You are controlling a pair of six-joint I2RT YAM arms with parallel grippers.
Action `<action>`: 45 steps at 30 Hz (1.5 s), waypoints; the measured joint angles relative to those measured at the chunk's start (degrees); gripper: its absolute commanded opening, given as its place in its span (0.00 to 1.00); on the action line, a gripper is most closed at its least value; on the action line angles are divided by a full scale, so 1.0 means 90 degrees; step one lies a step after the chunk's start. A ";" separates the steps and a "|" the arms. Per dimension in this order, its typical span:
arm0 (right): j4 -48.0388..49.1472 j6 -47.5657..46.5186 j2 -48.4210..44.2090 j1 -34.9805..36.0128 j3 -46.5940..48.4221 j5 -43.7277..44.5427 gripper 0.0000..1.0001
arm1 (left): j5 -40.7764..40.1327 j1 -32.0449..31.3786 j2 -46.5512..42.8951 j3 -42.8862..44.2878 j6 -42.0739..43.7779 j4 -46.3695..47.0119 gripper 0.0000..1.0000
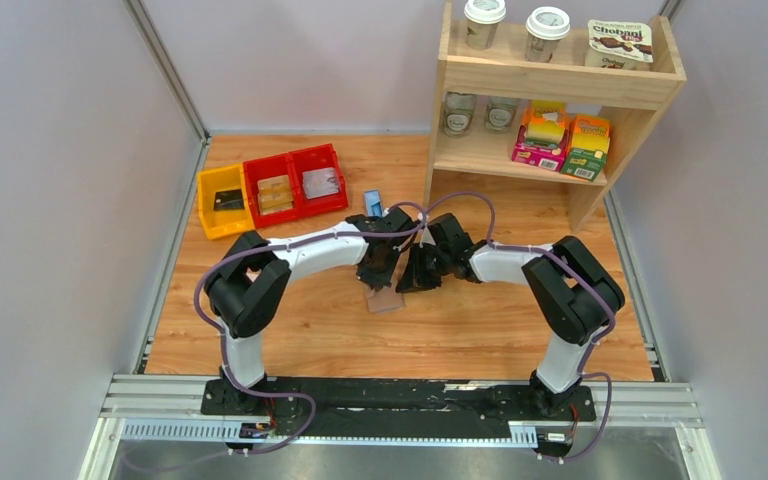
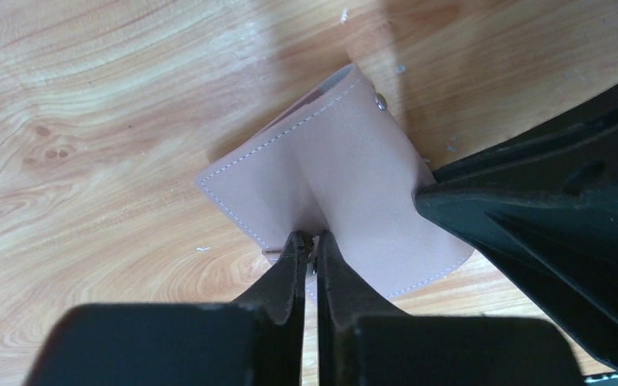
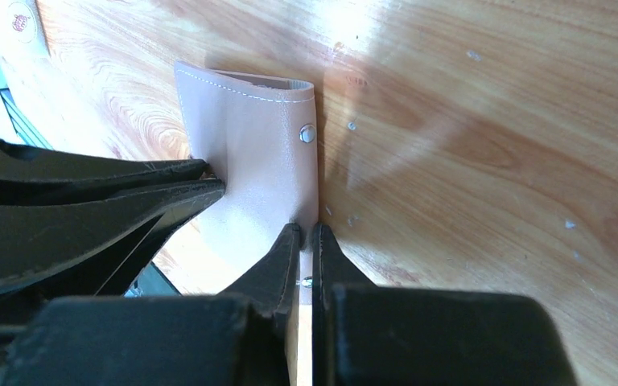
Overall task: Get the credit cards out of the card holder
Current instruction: Open the card holder at the center of the board.
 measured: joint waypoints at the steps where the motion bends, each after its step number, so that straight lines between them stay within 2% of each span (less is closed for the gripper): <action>1: 0.0010 0.0010 0.0002 0.0005 0.0000 0.0005 0.00 | -0.0029 -0.0002 -0.0017 -0.0015 -0.0005 0.0024 0.00; 6: 0.0010 0.0034 0.0005 0.0010 0.0000 0.0039 0.01 | -0.0197 -0.0049 -0.0197 -0.0260 0.0024 0.0272 0.00; 9: 0.0061 0.0049 0.0005 0.0058 0.0000 0.0061 0.04 | -0.0301 -0.0049 -0.0488 -0.0629 0.0005 0.0576 0.00; 15: 0.0053 0.0041 0.0002 0.0109 0.0002 0.0143 0.11 | -0.0435 0.0112 -0.1632 -0.2042 -0.0180 0.1537 0.00; 20: -0.0117 -0.0046 -0.0012 0.0121 0.0068 0.0250 0.27 | -0.0095 0.0532 -0.2584 -0.3429 -0.0634 0.2793 0.00; 25: -0.0578 -0.0236 -0.0160 0.0180 0.0192 0.0529 0.42 | 0.0253 0.0736 -0.3041 -0.4214 -0.0937 0.3609 0.00; 29: -0.1071 -0.0398 -0.0532 0.0199 0.0291 0.0937 0.53 | 0.0471 0.0777 -0.3444 -0.4306 -0.0942 0.3881 0.00; 34: -0.1484 -0.0515 -0.1226 0.0209 0.0338 0.1588 0.60 | 0.0753 0.0777 -0.3888 -0.4022 -0.0823 0.3939 0.00; 40: -0.1707 -0.0585 -0.2256 0.0209 0.0245 0.2669 0.68 | 0.1664 0.0777 -0.3269 -0.2980 -0.0884 0.4454 0.00; 45: -0.1668 -0.0665 -0.2732 0.0209 0.0039 0.2861 0.67 | 0.2137 0.0777 -0.2662 -0.2781 -0.1180 0.4898 0.00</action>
